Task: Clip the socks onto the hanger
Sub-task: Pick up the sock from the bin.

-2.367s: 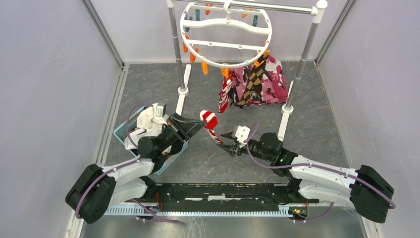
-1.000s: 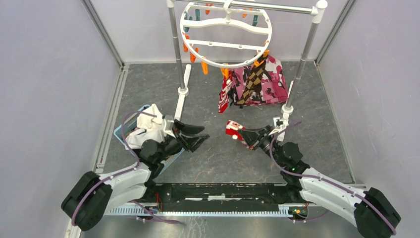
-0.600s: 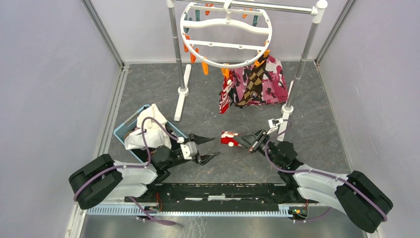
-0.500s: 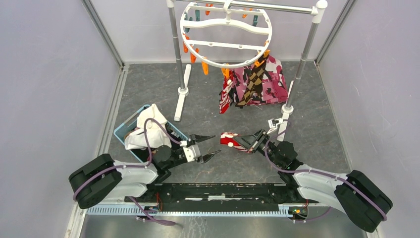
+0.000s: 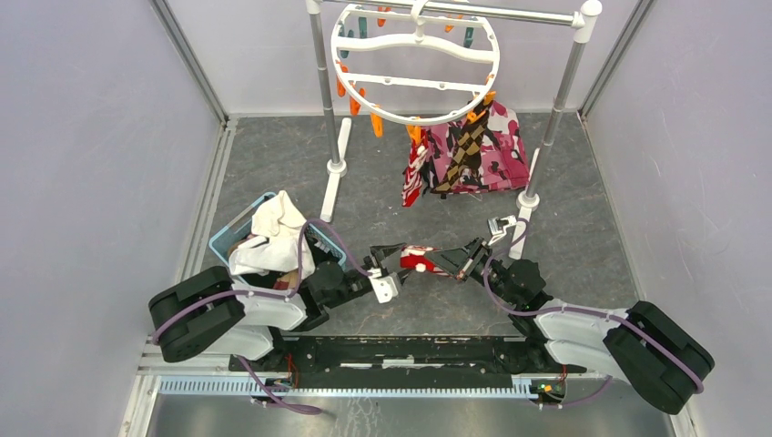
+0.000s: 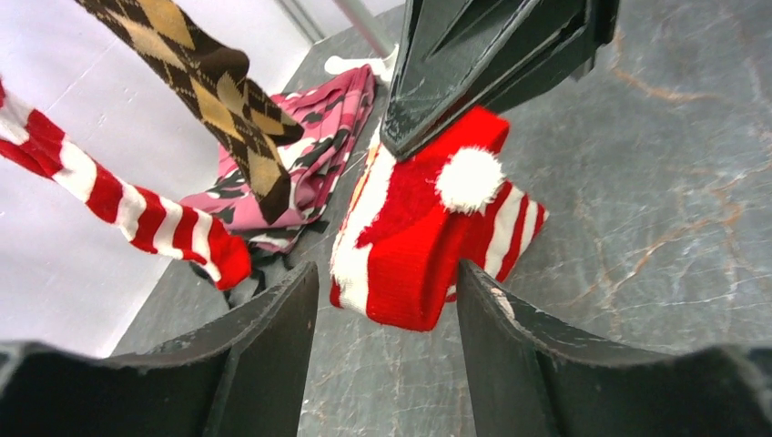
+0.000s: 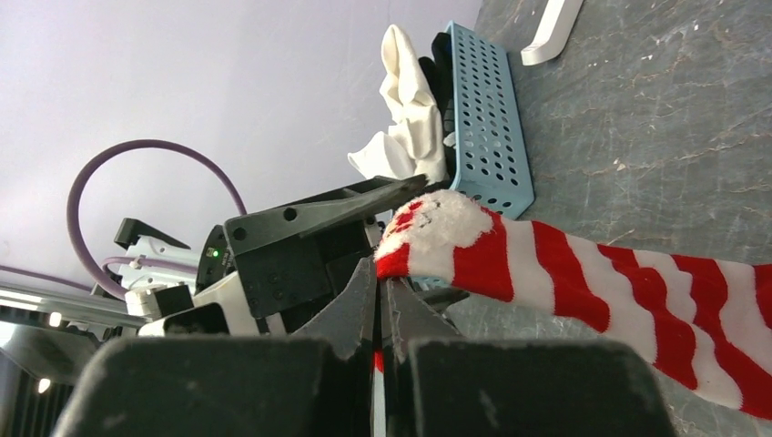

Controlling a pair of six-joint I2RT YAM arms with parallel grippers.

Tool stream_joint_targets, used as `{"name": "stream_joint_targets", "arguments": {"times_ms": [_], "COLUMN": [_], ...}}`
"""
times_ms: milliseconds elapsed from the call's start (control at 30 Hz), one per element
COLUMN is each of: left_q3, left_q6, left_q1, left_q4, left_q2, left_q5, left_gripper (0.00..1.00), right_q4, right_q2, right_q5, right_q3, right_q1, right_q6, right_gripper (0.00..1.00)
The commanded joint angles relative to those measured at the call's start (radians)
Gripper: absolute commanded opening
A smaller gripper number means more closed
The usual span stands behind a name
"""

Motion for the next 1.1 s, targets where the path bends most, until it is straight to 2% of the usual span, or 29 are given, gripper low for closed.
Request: {"name": "stream_joint_targets", "arguments": {"times_ms": [0,233,433,533,733,800,833,867,1067], "left_q3": [0.048,0.067,0.065,0.062,0.017,0.005,0.004,0.002,-0.003], "left_q6": [0.091,0.056,0.033,0.020,0.003,-0.001,-0.001,0.000,-0.004], "left_q1": [-0.014,-0.019,-0.028,-0.031,-0.033,-0.033,-0.032,-0.032,-0.034], "left_q4": [0.008,-0.033,-0.059,-0.068,-0.012,0.005,0.005,0.004,0.041], "left_q2": [0.034,0.019,0.001,-0.008,-0.026,-0.035,-0.040,-0.042,-0.036], "left_q5": [-0.093,-0.060,-0.014,-0.014,-0.061,-0.073,-0.073,-0.074,-0.093], "left_gripper": [0.60,0.40,0.29,0.28,0.44,0.64,0.93,0.99,1.00], "right_q4": [0.112,0.113,0.139,0.152,0.154,0.155,0.155,0.156,0.161], "right_q2": [0.002,0.016,0.042,0.050,0.053,0.057,0.058,0.061,0.067], "right_q5": [-0.032,-0.034,-0.044,-0.047,-0.048,-0.049,-0.050,-0.050,-0.053], "right_q3": [-0.004,-0.008,-0.012,-0.014,-0.015,-0.013,-0.012,-0.012,-0.010], "right_q1": [-0.002,-0.002,-0.002,-0.002,-0.002,-0.002,-0.002,-0.003,-0.002], "right_q6": [0.037,0.039,0.055,0.064,0.066,0.067,0.066,0.067,0.069], "right_gripper": [0.00,0.00,0.00,0.00,0.00,0.00,0.00,0.00,0.00]}}
